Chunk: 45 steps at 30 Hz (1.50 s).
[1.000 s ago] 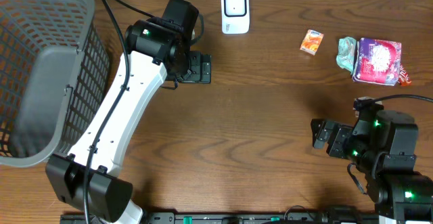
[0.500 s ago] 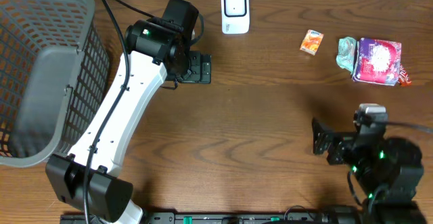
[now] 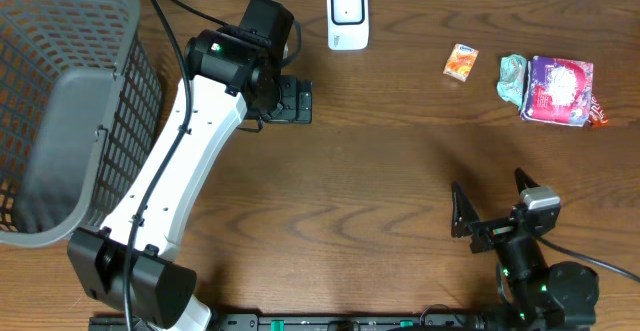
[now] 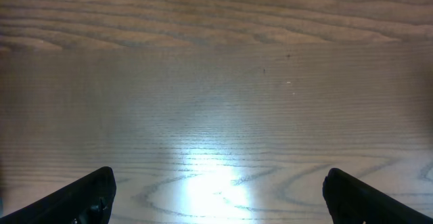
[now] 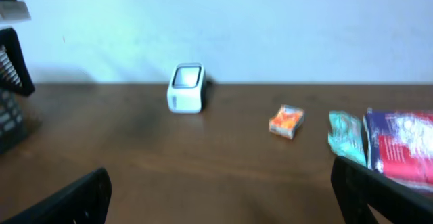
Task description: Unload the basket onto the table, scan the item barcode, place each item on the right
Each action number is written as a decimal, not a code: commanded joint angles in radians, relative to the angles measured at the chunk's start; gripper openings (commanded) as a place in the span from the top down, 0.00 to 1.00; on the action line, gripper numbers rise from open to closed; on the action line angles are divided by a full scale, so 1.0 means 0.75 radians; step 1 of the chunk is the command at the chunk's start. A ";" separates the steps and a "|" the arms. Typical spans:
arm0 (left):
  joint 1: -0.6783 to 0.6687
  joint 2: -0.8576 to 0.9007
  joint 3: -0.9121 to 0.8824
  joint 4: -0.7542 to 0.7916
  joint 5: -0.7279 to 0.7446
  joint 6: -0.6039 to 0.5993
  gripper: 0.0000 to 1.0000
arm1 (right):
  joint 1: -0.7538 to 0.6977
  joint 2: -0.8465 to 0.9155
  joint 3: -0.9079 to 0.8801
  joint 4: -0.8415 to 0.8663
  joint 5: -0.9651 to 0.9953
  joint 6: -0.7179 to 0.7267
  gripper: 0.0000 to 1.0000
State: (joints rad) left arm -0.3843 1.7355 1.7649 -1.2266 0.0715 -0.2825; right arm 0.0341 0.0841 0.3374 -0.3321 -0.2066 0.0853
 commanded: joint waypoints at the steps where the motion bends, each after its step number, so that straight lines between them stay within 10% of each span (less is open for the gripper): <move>1: 0.002 0.007 -0.002 -0.003 -0.017 0.021 0.02 | 0.005 -0.063 -0.103 0.077 0.026 -0.021 0.01; 18: 0.002 0.007 -0.002 -0.003 -0.017 0.021 0.02 | -0.050 -0.106 -0.438 0.520 0.158 -0.016 0.01; 45: 0.002 0.007 -0.002 -0.003 -0.017 0.021 0.02 | -0.075 -0.106 -0.443 0.345 0.202 -0.067 0.01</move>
State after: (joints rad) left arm -0.3843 1.7355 1.7649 -1.2266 0.0715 -0.2825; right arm -0.0174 0.0120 0.0067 -0.0689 -0.0517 -0.0021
